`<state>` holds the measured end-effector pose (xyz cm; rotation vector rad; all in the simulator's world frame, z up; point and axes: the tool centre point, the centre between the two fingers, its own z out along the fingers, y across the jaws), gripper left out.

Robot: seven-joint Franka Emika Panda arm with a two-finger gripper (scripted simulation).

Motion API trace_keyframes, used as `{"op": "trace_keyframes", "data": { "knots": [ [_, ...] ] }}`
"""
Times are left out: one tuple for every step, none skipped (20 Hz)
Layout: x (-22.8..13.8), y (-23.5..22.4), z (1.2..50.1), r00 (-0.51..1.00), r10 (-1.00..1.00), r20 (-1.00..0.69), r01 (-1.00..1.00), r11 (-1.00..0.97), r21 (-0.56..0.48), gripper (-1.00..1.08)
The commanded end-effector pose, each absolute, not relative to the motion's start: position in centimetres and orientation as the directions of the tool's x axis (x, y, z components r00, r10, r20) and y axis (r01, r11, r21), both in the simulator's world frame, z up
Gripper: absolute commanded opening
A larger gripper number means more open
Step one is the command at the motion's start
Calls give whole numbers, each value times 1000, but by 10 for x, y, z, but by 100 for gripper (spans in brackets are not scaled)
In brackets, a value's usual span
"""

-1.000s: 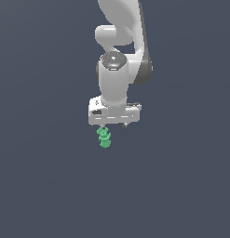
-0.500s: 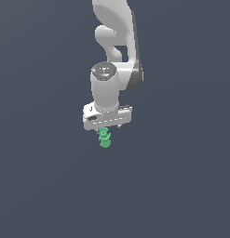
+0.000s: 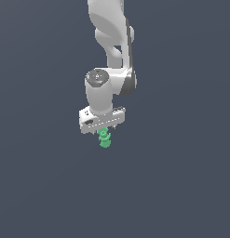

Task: Pick up the object and move it to a goal position.

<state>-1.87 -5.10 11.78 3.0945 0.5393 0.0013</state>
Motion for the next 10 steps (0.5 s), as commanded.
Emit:
{"op": "trace_keyframes", "data": {
  "knots": [
    [-20, -54, 115, 935, 354, 0, 354, -935, 0, 100],
    [-20, -54, 114, 934, 358, 0, 358, -934, 0, 100],
    [-21, -55, 113, 933, 360, 0, 360, -933, 0, 100],
    [-21, -55, 113, 932, 362, 0, 362, -932, 0, 100],
    [-21, -55, 113, 932, 362, 0, 362, -932, 0, 100],
    [-21, -55, 113, 934, 359, 0, 359, -934, 0, 100],
    [-21, -55, 113, 934, 359, 0, 359, -934, 0, 100],
    [-21, -55, 112, 934, 359, 0, 359, -934, 0, 100],
    [-21, -55, 110, 934, 359, 0, 359, -934, 0, 100],
    [-21, -55, 107, 933, 359, 0, 359, -933, 0, 100]
  ]
}}
